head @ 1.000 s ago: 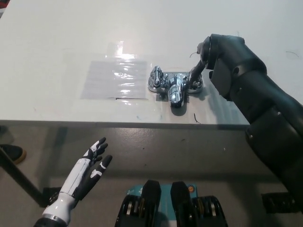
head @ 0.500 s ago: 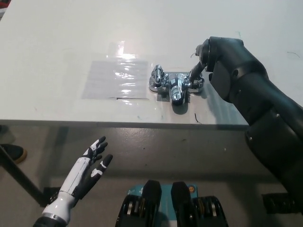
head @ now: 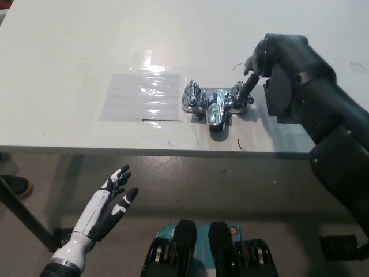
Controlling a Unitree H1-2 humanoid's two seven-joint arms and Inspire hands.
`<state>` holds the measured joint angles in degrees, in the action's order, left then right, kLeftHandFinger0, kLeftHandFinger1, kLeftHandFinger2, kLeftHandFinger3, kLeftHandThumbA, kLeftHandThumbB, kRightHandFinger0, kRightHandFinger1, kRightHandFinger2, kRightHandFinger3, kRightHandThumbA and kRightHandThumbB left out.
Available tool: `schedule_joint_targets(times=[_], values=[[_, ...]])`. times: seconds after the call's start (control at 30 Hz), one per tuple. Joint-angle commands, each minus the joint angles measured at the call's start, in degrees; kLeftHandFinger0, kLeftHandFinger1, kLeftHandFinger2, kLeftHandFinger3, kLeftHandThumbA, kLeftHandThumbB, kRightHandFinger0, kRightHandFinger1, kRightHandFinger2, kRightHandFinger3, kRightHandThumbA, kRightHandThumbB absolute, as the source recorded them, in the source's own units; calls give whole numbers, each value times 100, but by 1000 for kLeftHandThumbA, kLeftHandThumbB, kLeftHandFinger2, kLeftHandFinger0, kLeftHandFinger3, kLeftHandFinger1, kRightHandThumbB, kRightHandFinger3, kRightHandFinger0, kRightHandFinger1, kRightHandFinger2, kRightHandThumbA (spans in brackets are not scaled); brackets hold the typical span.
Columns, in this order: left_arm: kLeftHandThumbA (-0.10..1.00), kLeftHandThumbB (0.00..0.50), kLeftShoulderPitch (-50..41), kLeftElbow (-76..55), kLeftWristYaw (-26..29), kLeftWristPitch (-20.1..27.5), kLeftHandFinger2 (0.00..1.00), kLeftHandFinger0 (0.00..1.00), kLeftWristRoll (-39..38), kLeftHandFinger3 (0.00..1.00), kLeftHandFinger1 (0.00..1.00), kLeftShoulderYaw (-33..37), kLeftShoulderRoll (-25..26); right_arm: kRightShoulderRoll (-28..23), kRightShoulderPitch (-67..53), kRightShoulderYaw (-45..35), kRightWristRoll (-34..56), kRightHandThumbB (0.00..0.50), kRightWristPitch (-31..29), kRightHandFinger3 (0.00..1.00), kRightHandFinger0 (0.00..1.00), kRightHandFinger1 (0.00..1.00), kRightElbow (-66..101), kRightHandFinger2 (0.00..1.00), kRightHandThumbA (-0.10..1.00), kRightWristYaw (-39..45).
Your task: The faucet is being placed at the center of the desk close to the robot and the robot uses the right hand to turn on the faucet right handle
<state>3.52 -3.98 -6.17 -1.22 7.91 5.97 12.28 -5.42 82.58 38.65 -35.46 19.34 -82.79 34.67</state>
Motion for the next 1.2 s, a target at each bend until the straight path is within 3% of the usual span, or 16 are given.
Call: schedule_joint_targets(times=[0.0,0.1,0.17,0.27,0.33,0.4,0.47,0.67,0.73,0.8,0.9,0.97,1.03,1.07,1.1,1.17], values=[[866,423,118,-111,-96,66,1000,1000,-13,1000,1000,-28,80,-472,510,-43,47,439,-331,1000,1000,1000,-5,1000,914,847],[867,425,117,-102,-91,68,1000,1000,-12,1000,1000,-36,86,-524,552,109,-96,455,-444,1000,1000,1000,-4,1000,966,1018],[869,423,117,-111,-92,68,1000,1000,-11,1000,1000,-34,86,-558,563,175,-157,464,-485,1000,1000,1000,16,1000,942,963],[868,421,98,-123,-97,62,1000,1000,-6,1000,1000,-24,83,-577,544,305,-247,434,-476,1000,1000,1000,27,1000,933,883],[866,423,103,-104,-95,85,1000,1000,-11,1000,1000,-20,77,-596,525,460,-361,422,-599,1000,1000,1000,31,1000,1000,881],[863,421,111,-108,-97,79,1000,1000,-15,1000,1000,-28,86,-615,483,396,-257,370,-528,1000,1000,1000,48,1000,1000,631],[855,423,136,-90,-104,72,1000,1000,-40,1000,1000,-34,79,-599,449,362,-254,396,-271,1000,1000,1000,35,1000,1000,309],[867,426,148,-140,-114,24,1000,1000,-16,1000,1000,-11,74,-571,306,193,-173,405,-214,1000,1000,1000,61,1000,1000,-539],[860,421,147,-173,-115,9,1000,1000,-17,1000,1000,-5,64,-531,232,177,-198,458,-200,1000,1000,1000,79,1000,1000,-924],[858,420,160,-185,-132,-8,1000,1000,-21,1000,1000,8,65,-492,167,133,-184,445,-213,1000,1000,1000,108,1000,1000,-1325],[858,416,180,-195,-162,-14,1000,1000,-32,1000,1000,14,92,-472,155,-71,-13,443,-258,1000,1000,1000,137,1000,1000,-1488],[875,428,198,-188,-152,-18,1000,1000,-5,1000,1000,22,90,-477,233,-392,277,462,-168,1000,1000,1000,113,1000,1000,-1163],[889,431,186,-192,-147,-3,1000,1000,21,1000,1000,35,93,-483,284,-636,391,447,-206,1000,1000,1000,102,1000,1000,-933],[875,425,180,-201,-147,-3,1000,1000,6,1000,1000,31,85,-498,324,-750,476,400,-381,1000,1000,1000,100,1000,1000,-676],[874,425,179,-204,-150,-4,1000,1000,2,1000,1000,27,82,-503,338,-815,495,397,-449,1000,1000,1000,97,1000,1000,-579],[867,423,201,-195,-167,-6,1000,1000,-1,1000,1000,22,90,-503,402,-909,522,347,-779,1000,1000,1000,85,1000,1000,-283]])
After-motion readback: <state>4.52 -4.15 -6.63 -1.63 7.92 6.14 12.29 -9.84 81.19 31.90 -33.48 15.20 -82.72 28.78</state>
